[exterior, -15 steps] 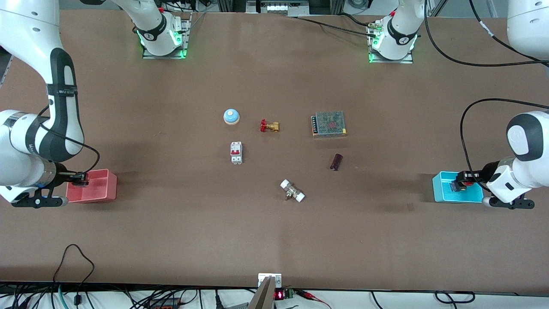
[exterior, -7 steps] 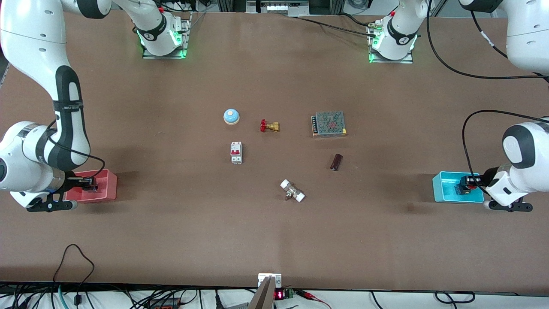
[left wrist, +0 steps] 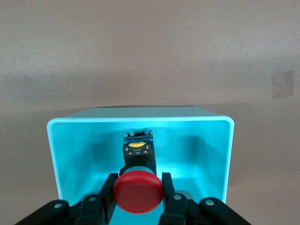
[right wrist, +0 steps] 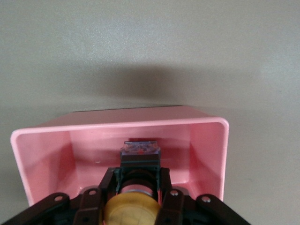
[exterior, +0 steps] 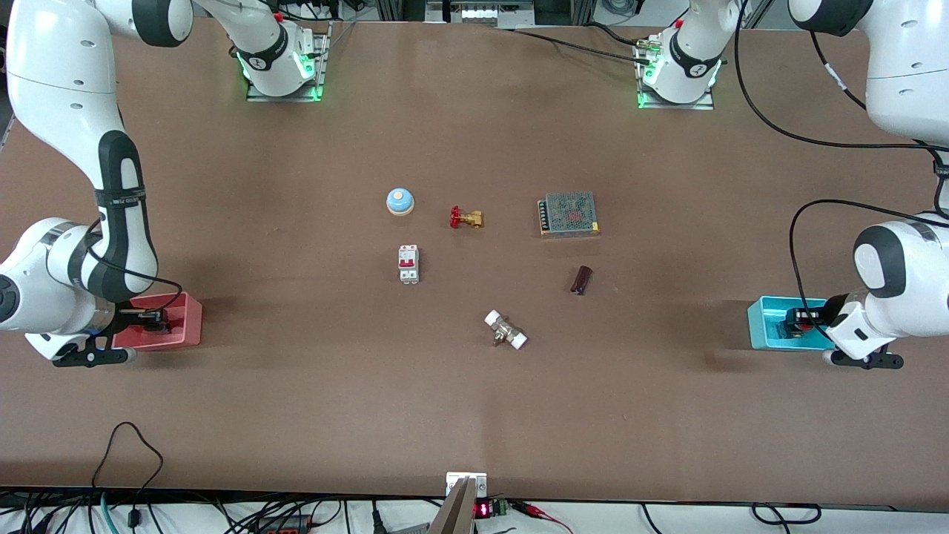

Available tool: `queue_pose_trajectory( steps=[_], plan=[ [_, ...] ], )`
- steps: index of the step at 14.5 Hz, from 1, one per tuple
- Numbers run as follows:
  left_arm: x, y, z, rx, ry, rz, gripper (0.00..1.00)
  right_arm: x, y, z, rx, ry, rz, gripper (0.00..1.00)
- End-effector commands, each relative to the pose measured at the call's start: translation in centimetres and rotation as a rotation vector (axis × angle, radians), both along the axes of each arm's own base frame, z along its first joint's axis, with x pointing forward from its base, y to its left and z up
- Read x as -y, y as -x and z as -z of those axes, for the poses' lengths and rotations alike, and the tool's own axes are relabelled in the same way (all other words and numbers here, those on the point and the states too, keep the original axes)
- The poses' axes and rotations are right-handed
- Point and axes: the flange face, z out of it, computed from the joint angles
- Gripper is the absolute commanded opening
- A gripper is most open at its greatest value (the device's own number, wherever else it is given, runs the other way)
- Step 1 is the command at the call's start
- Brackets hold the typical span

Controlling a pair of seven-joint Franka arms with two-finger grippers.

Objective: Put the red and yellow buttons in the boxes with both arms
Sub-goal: 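Open the right gripper over the pink box while the left gripper releases into cyan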

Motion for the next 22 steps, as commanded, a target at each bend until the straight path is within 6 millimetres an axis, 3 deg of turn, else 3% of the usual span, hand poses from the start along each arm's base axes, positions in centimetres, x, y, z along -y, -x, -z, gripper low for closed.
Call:
queue_pose_trajectory(
  steps=[1, 5, 6, 7, 8, 12, 15, 19, 22],
  plan=[
    [0.0, -0.6, -0.3, 0.008, -0.013, 0.027, 0.57, 0.0, -0.5, 0.3, 0.015, -0.018, -0.008, 0.34],
    [0.3, -1.1, -1.7, 0.032, -0.013, 0.03, 0.79, -0.1, -0.6, 1.8, 0.025, -0.036, 0.007, 0.38],
    [0.7, -1.5, -3.0, 0.055, -0.016, 0.031, 0.85, -0.2, -0.6, 1.7, 0.029, -0.038, 0.012, 0.54],
    [1.8, -2.1, -4.7, 0.079, -0.015, 0.034, 0.91, -0.1, -0.7, 1.4, 0.034, -0.038, 0.016, 0.93],
    [2.9, -2.3, -6.1, 0.096, -0.016, 0.047, 0.98, -0.2, -0.8, 1.0, 0.037, -0.038, 0.011, 1.0],
    [6.5, -2.3, -11.4, 0.132, -0.02, 0.026, 1.0, -0.6, -0.9, -0.1, 0.043, -0.04, 0.005, 1.0],
    [8.4, -1.0, -16.5, 0.114, -0.012, 0.032, 1.0, -1.0, -1.1, -2.2, 0.06, -0.048, 0.001, 1.0],
    [9.5, 3.4, -25.2, 0.107, -0.004, 0.042, 1.0, -1.4, -0.5, -5.8, 0.023, -0.081, 0.007, 1.0],
    [9.9, 6.9, -29.0, 0.124, -0.001, 0.045, 1.0, -1.3, 0.2, -10.1, 0.025, -0.109, 0.014, 1.0]
  ],
)
